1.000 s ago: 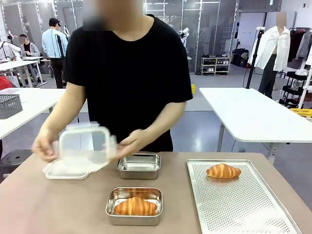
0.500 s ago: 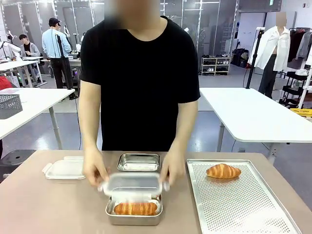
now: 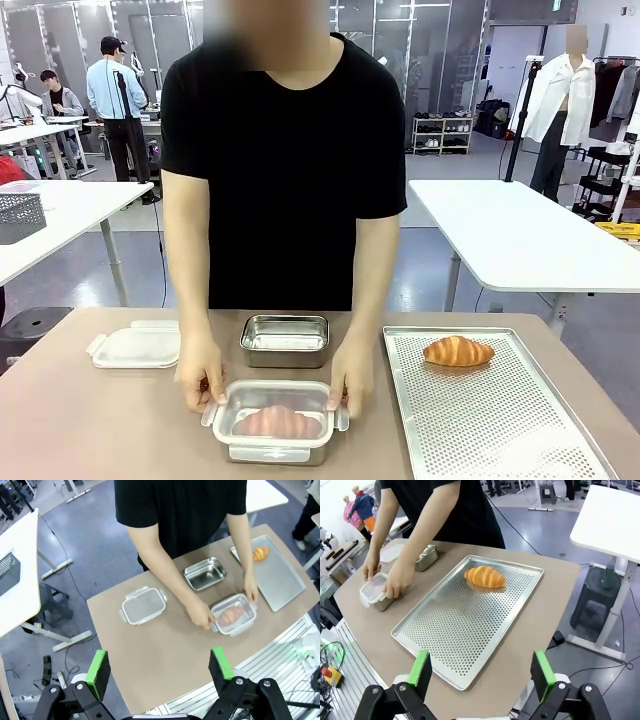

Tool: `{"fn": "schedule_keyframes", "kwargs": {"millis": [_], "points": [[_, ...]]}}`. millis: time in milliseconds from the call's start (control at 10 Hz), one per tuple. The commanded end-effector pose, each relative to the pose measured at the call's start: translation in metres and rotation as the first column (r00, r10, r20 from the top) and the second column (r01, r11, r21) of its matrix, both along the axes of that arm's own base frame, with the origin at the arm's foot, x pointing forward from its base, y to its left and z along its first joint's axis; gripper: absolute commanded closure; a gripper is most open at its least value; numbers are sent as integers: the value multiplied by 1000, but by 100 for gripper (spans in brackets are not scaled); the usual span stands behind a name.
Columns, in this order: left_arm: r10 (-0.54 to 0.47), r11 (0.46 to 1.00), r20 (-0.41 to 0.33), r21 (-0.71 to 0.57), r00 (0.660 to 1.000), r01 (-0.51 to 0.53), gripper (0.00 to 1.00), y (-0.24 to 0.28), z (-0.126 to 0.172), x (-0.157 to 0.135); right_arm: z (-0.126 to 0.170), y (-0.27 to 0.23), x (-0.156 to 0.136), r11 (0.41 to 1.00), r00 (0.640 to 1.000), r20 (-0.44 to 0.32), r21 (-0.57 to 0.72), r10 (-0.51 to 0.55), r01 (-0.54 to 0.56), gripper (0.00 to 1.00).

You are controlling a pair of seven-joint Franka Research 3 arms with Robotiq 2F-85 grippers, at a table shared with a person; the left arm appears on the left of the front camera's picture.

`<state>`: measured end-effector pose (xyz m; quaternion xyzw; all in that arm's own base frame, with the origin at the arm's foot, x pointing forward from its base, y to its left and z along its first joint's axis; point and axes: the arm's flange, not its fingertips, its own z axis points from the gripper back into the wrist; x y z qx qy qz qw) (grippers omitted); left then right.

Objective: Place the bread into the airtight container.
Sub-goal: Pick up a Butter Roll and place it into an empty Airtight Container.

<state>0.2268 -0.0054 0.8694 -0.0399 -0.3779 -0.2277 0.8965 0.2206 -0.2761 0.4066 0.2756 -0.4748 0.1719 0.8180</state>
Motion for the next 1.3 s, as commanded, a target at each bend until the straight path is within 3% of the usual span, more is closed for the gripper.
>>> {"fn": "schedule_keyframes", "kwargs": {"millis": [0, 1200], "points": [[-1, 1000, 1, 0, 1000, 1, 0, 0, 1, -1, 0, -1, 0, 1000, 1000, 24, 0, 0, 0, 0], [-1, 1000, 1, 0, 1000, 1, 0, 0, 1, -1, 0, -1, 0, 1000, 1000, 24, 0, 0, 0, 0]]}}
